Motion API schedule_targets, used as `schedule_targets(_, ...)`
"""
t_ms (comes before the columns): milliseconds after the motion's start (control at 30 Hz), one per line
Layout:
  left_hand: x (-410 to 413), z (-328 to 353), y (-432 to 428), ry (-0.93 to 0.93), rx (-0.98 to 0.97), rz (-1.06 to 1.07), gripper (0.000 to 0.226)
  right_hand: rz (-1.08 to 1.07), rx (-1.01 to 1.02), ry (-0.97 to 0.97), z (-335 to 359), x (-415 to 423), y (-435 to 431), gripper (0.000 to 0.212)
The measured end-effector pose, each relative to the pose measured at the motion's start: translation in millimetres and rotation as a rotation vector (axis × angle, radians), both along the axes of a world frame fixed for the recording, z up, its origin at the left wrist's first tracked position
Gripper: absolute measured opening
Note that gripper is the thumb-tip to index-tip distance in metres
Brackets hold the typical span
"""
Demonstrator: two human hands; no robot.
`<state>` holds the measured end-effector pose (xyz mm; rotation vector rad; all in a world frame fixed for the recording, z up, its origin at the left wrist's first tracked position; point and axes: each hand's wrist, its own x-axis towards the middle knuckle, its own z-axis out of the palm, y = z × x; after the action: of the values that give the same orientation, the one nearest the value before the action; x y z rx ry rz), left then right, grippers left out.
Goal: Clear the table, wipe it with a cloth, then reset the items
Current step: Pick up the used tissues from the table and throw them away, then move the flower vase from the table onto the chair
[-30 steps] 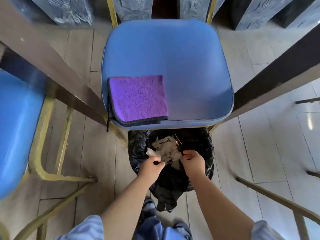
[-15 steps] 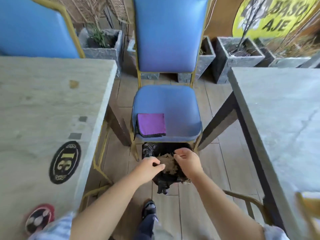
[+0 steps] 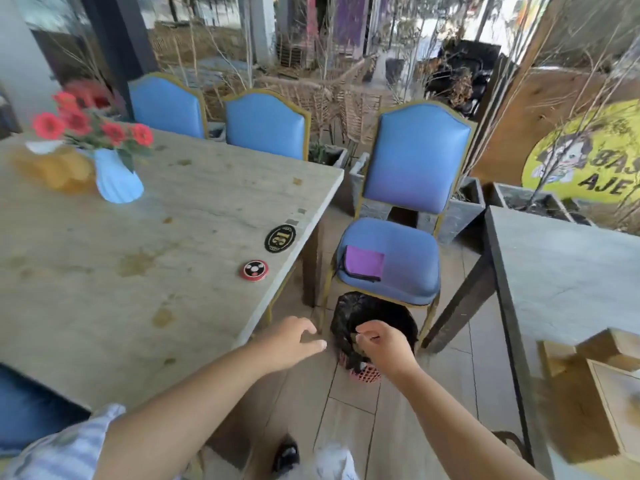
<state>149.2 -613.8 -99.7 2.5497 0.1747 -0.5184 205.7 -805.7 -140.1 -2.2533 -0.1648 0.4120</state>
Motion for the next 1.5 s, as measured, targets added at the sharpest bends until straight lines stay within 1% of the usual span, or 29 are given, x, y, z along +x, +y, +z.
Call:
schedule_targets(133,-47.2,15.4,50.2,-0.071,-0.014,0.162,0.052,0.132,-0.01,-0.059,24.3,-30.7,47.0,0.021)
schedule_targets(233,-71.9,27.5,93.8,-0.112,0.007,0.216,0.048,0.226,0.0,-0.114,44.0,-48.5,91.0,0.026)
schedule_targets(300,-86.8,35.4,127.3,-0.142,0.027,0.23,0.052,0.287,0.061,-0.114,54.5,-58.2,125.5,0.024)
schedule_targets(400,-108.7,48.9,185.7,-0.16,0.11,0.213,0.056,0.276,0.124,-0.148,63.7,-70.1,187.2,0.016)
schedule_targets(500,-135.5,64.4,256.3,-0.185,0.19,0.196,0.06,0.271,0.144,-0.188,71.0,-84.7,263.2,0.02)
schedule_targets(567,-155.8,77.5,306.7,-0.198,0.231,0.195,0.06,0.26,0.184,-0.171,74.8,-98.1,315.7,0.023)
schedule_targets(700,-193.4,101.1,400.1,-0.206,0.252,0.183,0.061,0.282,0.215,-0.142,78.0,-121.7,411.9,0.032)
schedule_targets(800,-207.5,106.4,458.3,-0.165,0.23,0.165,0.063,0.274,0.255,-0.124,81.6,-135.2,465.4,0.031)
schedule_targets(900,-204.5,102.6,501.7,-0.13,0.151,0.171,0.065,0.285,0.275,-0.113,77.0,-136.6,502.7,0.026)
schedule_targets(1067,-171.5,83.7,555.6,-0.1,0.03,0.208,0.071,0.291,0.193,-0.11,68.3,-108.3,554.3,0.034)
schedule_targets(1233,-130.7,66.9,607.1,-0.059,0.048,0.196,0.073,0.23,0.19,-0.101,47.9,-58.5,609.7,0.037)
schedule_targets(1500,-82.8,39.2,676.2,-0.03,0.081,0.174,0.071,0.013,0.204,-0.068,22.9,2.2,684.7,0.058)
